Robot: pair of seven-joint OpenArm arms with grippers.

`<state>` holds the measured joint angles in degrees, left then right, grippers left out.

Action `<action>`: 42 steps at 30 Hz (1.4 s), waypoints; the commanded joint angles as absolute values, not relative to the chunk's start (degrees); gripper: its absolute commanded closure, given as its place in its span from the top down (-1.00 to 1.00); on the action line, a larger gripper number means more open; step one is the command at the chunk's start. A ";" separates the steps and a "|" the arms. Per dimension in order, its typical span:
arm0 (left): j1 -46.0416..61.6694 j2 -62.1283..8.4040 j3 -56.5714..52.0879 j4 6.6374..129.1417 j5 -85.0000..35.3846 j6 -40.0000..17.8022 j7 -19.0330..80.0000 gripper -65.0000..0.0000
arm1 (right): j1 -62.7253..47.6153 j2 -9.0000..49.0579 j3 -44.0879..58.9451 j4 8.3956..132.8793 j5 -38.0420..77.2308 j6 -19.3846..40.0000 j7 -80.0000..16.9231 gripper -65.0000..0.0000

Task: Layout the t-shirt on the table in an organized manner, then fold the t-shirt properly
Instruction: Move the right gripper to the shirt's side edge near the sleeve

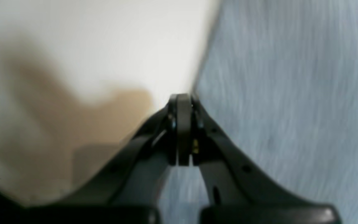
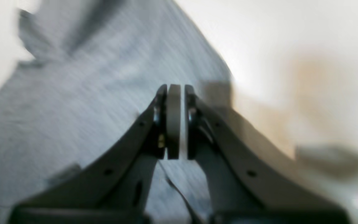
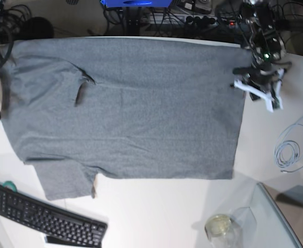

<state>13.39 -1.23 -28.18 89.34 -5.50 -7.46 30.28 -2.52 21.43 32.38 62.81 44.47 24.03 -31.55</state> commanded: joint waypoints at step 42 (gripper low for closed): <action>12.70 -5.49 -38.11 90.33 -5.67 -8.31 33.54 -1.00 | 25.45 22.37 23.78 26.15 10.77 24.75 -11.47 -1.00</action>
<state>12.91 -4.78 -38.00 89.36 -5.80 -8.75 34.33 24.29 21.04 23.46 25.17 10.24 24.23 -12.60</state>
